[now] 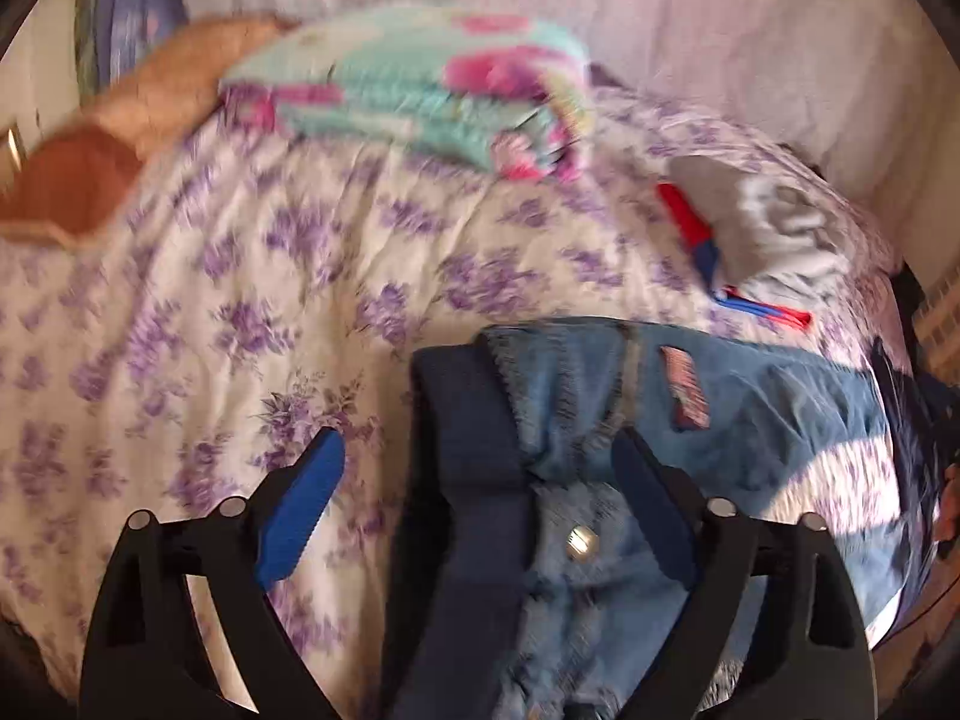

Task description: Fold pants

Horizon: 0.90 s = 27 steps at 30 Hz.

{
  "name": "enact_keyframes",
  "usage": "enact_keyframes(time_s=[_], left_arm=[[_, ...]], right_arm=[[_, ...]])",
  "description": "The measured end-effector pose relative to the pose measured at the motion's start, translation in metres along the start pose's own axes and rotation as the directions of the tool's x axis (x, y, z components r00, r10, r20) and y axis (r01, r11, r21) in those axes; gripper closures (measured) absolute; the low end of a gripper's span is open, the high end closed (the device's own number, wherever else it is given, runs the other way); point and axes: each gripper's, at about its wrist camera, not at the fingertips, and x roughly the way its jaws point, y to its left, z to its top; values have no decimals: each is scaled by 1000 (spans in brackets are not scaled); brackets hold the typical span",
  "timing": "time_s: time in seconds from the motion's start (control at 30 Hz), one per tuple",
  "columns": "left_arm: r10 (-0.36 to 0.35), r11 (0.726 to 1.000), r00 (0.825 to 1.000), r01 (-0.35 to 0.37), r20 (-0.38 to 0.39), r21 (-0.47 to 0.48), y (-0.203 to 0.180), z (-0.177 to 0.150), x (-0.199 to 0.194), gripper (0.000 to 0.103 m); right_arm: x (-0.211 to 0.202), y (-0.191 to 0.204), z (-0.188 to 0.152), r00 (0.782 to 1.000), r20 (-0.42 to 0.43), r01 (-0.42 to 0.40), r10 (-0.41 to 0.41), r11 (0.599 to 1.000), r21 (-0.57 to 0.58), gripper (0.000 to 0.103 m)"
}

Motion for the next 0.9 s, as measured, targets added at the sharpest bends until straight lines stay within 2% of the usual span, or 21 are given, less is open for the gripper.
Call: enact_keyframes(time_s=[0.07,0.13,0.17,0.23,0.3,0.37,0.43,0.47,0.5,0.53,0.57,0.6,0.63,0.77,0.9], left_arm=[[-40,999,998,38,-52,-35,7,6,20,20],[-67,998,993,64,-101,-27,5,8,37,20],[-56,998,992,55,-116,-15,3,7,44,19],[-26,1000,988,26,-153,0,3,9,63,18],[-33,999,983,32,-179,-11,6,11,75,14],[-53,999,979,50,-196,-19,11,14,86,8],[-60,998,975,59,-214,-14,11,19,90,8],[-61,998,976,59,-210,-15,12,21,91,12],[-68,998,978,66,-198,-19,10,23,88,18],[-93,996,971,90,-222,-21,9,26,87,38],[-113,994,969,110,-220,-25,5,29,84,43],[-97,995,974,96,-206,-15,2,31,79,46],[-99,995,979,102,-180,7,-3,30,74,57],[-100,994,986,105,-131,31,-16,25,47,67],[-143,989,987,145,-70,25,-18,15,6,70]], right_arm=[[51,-3,24,996,-72,42,-46,997,-59,4],[87,-4,35,989,-137,36,-48,995,-89,4],[104,-8,39,984,-175,25,-43,994,-103,4],[138,-15,39,968,-247,4,-42,988,-155,3],[163,-19,31,946,-323,-25,-42,979,-200,4],[180,-28,18,926,-378,-72,-2,981,-182,3],[178,-30,18,933,-359,-90,20,980,-179,7],[173,-29,19,938,-347,-101,29,976,-191,30],[164,-29,21,945,-325,-116,49,974,-192,72],[156,-31,23,948,-311,-124,63,976,-180,87],[147,-33,24,954,-294,-112,57,978,-175,91],[139,-33,24,959,-275,-116,65,978,-173,93],[129,-33,23,964,-254,-120,74,978,-170,94],[81,-27,19,984,-150,-118,92,978,-172,96],[19,-20,12,993,-27,-121,118,978,-172,97]])
